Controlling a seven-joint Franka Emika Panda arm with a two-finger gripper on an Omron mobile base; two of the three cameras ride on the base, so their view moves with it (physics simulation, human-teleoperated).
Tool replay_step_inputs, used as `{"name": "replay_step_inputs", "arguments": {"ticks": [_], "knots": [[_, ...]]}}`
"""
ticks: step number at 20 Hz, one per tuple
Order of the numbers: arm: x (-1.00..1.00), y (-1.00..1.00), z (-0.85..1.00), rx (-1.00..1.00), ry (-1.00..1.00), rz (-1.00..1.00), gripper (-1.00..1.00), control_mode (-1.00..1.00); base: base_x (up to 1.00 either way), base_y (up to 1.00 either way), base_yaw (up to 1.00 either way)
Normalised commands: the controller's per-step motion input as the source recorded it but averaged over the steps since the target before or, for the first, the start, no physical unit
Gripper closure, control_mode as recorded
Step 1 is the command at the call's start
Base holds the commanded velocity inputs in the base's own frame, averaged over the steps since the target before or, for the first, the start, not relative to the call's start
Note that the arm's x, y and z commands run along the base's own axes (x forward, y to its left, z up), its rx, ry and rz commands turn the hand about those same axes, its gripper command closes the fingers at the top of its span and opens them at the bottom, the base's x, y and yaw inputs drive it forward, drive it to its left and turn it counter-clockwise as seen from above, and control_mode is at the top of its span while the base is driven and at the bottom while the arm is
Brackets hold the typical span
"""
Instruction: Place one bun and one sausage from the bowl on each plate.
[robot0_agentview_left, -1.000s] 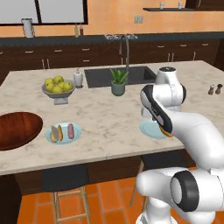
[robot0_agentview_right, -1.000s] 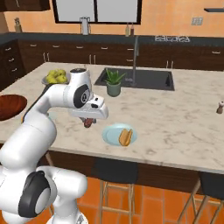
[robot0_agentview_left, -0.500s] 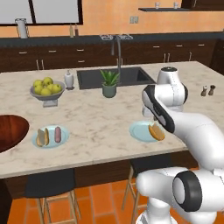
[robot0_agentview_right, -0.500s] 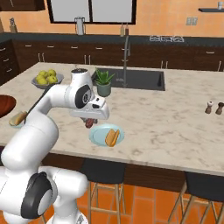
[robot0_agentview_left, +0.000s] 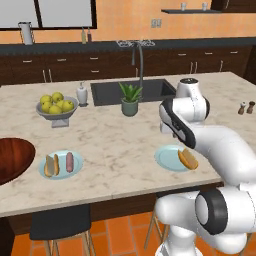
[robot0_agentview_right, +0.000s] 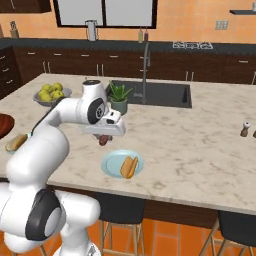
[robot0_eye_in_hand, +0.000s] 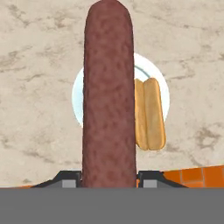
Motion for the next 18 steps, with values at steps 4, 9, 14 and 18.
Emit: {"name": "replay_step_inputs", "arguments": {"ticks": [4,9,14,18], "knots": [[0.43,0.00,-0.93,0.00,0.02,0.00,1.00,-1.00,0.00,0.00,0.00],[0.18,0.00,-0.87,0.00,0.02,0.00,1.00,-1.00,0.00,0.00,0.00],[0.36,0.00,-0.50,0.00,0.00,0.00,1.00,-1.00,0.00,0.00,0.00],[0.28,0.00,-0.22,0.00,0.03,0.00,1.00,-1.00,0.00,0.00,0.00]]}}
